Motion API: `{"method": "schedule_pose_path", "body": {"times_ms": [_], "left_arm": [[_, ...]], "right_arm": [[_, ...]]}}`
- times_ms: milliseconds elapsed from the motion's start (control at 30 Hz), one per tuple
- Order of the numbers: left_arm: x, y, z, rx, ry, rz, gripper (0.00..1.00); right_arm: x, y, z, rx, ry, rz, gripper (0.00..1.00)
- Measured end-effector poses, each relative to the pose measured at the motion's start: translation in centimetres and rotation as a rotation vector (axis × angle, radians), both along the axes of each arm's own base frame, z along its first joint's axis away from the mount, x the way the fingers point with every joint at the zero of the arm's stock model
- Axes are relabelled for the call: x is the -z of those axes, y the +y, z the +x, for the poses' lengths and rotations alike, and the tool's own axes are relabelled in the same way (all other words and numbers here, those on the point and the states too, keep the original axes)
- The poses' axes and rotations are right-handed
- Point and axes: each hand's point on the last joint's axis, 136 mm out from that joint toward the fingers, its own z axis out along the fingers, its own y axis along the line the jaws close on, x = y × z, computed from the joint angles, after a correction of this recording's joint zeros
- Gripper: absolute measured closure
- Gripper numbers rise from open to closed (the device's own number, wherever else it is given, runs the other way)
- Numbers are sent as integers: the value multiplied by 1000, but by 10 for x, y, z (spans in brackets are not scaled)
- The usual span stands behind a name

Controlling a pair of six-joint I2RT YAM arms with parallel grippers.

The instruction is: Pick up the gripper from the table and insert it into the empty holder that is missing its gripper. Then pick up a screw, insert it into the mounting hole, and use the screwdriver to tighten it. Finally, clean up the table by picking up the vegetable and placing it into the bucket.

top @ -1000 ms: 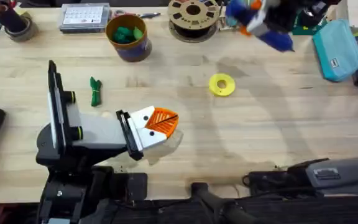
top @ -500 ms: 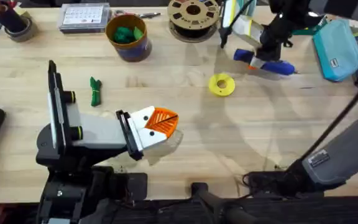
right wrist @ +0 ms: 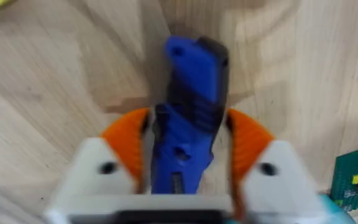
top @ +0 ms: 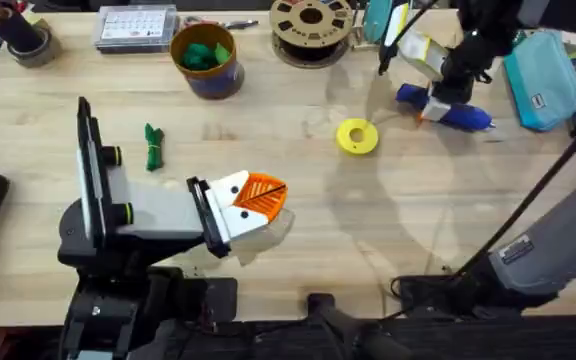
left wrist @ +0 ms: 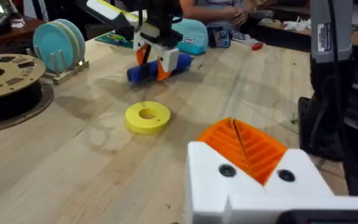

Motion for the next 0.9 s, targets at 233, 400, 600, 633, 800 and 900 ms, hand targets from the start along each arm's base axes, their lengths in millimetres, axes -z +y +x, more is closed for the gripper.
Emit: {"method": "schedule_pose_path", "body": {"times_ms": [233, 400, 600, 633, 800, 900], "left_arm": [[0, 0, 0, 0, 0, 0, 992], [0, 0, 0, 1, -6, 2, 800], [0, 0, 0, 1, -5, 2, 28], [0, 0, 0, 1, -6, 2, 19], [-1, 1, 2, -13, -19, 4, 15], [-9, 4, 10, -59, -77, 5, 15]], "right_arm": [[0, -1, 0, -4, 1, -5, 6], [-4, 2, -2, -11, 2, 0, 5], [-54, 20, 2, 7, -131, 54, 5], [-67, 23, 2, 19, -166, 72, 5], [-131, 36, 6, 171, -358, 188, 5], [-169, 40, 11, 344, -487, 293, 5]]}}
